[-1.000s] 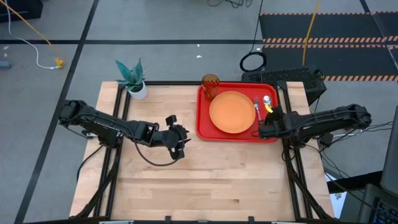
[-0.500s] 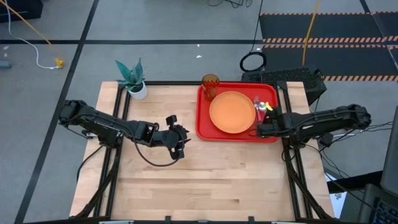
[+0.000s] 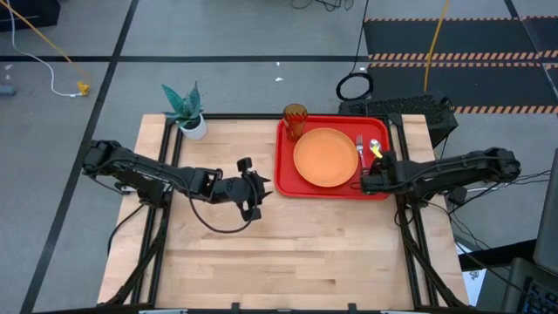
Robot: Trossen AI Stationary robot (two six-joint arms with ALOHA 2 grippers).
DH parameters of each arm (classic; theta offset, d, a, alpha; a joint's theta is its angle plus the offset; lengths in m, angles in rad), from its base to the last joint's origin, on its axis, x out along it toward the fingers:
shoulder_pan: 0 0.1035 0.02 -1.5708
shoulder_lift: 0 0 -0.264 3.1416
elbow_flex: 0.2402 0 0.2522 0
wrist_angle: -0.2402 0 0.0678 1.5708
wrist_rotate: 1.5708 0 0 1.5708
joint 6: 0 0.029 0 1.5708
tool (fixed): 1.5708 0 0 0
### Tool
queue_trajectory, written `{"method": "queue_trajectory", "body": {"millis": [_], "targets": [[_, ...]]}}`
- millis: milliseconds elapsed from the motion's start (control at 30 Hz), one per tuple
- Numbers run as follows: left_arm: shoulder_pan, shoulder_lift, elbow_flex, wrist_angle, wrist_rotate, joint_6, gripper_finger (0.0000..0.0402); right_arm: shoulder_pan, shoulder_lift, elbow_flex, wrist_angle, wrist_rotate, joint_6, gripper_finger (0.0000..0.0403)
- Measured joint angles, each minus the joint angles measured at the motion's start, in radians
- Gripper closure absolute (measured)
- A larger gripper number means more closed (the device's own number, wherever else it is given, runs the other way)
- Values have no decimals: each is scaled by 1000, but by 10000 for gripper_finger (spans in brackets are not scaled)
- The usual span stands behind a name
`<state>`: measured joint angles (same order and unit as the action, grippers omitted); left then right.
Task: Pick and place plate/cup/fork/spoon on tray
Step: Put the yellow spoon on the red serving tray to the right of the pink fork
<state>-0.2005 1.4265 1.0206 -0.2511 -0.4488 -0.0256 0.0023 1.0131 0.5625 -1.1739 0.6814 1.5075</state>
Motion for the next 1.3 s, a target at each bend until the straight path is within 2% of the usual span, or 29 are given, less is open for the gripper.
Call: {"method": "queue_trajectory", "body": {"millis": [200,400,600,833,1000,1300], "targets": [[-1,0,0,18,1,21,238,-38,0,0,7,-16,-45,342],[-1,0,0,21,1,9,238,-83,0,0,103,-58,-161,338],[-3,0,0,21,2,5,238,-121,0,0,82,-58,-173,346],[-3,0,0,20,2,3,238,-182,0,0,99,-81,-233,329],[-3,0,0,20,3,1,238,-208,0,-51,198,-119,-295,330],[-4,0,0,18,3,2,238,-234,0,-125,223,-163,-289,330]]}}
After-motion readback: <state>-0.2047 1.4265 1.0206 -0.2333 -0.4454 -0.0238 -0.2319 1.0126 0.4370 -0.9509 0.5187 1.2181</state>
